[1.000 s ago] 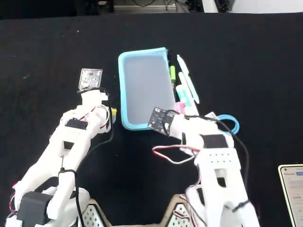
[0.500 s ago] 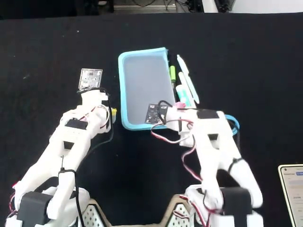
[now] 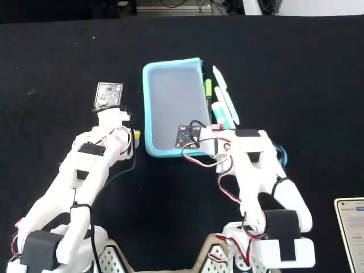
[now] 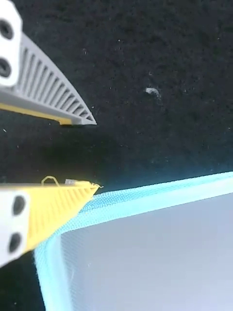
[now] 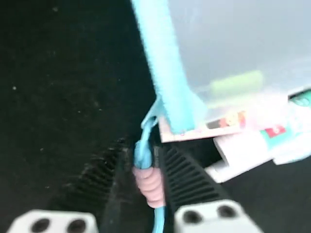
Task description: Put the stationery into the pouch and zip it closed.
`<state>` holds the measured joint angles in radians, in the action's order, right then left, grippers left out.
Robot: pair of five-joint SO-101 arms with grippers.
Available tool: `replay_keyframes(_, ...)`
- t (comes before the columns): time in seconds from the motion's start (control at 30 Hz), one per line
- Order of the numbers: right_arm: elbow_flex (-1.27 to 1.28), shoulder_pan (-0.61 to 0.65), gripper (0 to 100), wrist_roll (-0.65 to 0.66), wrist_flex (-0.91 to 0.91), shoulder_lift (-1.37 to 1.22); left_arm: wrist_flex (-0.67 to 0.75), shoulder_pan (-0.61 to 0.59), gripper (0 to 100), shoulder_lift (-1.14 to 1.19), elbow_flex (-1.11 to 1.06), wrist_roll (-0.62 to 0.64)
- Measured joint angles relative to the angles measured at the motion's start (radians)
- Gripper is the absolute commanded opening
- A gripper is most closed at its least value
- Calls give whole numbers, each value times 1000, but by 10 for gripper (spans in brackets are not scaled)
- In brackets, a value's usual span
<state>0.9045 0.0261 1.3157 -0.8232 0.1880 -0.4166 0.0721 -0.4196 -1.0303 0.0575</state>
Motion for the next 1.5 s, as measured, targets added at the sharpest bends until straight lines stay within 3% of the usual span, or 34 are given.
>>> replay_keyframes(0.27, 18, -6, 11, -215, -167, 244, 0, 0, 187, 0, 0, 0)
replay_keyframes(0.4, 104, 49, 15, -307, -252, 371, 0, 0, 187, 0, 0, 0)
replay_keyframes(0.67, 233, 127, 160, -330, -261, 420, 0, 0, 187, 0, 0, 0)
replay_keyframes(0.8, 242, 132, 154, -344, -252, 420, 0, 0, 187, 0, 0, 0)
replay_keyframes(1.07, 362, 167, 150, -466, -35, 422, 0, 0, 187, 0, 0, 0)
replay_keyframes(1.23, 377, 195, 5, -470, -17, 422, 0, 0, 187, 0, 0, 0)
replay_keyframes(1.5, 304, 141, 10, -470, -43, 422, 0, 0, 187, 0, 0, 0)
